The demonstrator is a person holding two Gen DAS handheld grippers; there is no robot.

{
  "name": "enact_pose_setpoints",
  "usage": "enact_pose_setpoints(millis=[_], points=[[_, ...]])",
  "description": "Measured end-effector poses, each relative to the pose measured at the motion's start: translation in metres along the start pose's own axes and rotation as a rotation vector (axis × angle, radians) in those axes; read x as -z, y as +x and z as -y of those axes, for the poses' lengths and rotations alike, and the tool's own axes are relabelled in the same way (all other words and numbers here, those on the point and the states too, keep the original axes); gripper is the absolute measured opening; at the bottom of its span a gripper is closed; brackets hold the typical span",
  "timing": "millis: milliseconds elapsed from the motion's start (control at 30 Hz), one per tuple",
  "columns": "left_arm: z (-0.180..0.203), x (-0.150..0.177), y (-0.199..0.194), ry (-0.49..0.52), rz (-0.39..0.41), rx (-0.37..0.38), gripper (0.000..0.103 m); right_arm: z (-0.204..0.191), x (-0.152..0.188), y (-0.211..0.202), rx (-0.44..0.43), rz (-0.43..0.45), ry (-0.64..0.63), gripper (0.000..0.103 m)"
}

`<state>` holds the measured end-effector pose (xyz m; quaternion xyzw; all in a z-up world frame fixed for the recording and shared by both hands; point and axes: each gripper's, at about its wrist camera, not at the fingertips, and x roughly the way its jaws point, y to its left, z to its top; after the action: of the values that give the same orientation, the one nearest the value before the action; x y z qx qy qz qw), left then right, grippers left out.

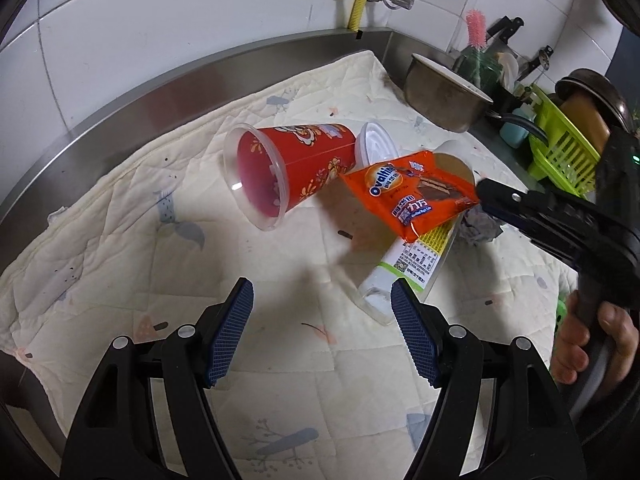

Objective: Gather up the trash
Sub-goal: 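Grasp the orange snack wrapper with the right tool and lift it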

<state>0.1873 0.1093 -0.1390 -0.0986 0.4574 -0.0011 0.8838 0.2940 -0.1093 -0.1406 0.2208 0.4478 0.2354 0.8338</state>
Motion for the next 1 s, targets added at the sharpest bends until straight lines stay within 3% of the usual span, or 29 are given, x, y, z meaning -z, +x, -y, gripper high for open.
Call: enact_pose_setpoints(millis=[67, 200, 233, 600, 1000], points=[[0.003, 0.000, 0.002, 0.012, -0.002, 0.004, 0.071, 0.008, -0.002, 0.009, -0.030, -0.019, 0.056, 0.025], [0.009, 0.000, 0.005, 0.026, -0.008, 0.015, 0.071, 0.015, -0.003, 0.018, -0.083, -0.035, 0.112, 0.003], [0.010, 0.000, 0.005, 0.030, -0.008, 0.016, 0.071, 0.016, -0.003, 0.016, -0.085, -0.027, 0.114, 0.002], [0.042, -0.004, 0.015, 0.146, -0.003, 0.044, 0.075, 0.008, -0.001, -0.041, -0.087, 0.082, 0.053, 0.001], [0.079, -0.014, 0.050, 0.273, -0.035, 0.064, 0.075, 0.030, 0.030, -0.160, 0.084, 0.237, -0.070, 0.001]])
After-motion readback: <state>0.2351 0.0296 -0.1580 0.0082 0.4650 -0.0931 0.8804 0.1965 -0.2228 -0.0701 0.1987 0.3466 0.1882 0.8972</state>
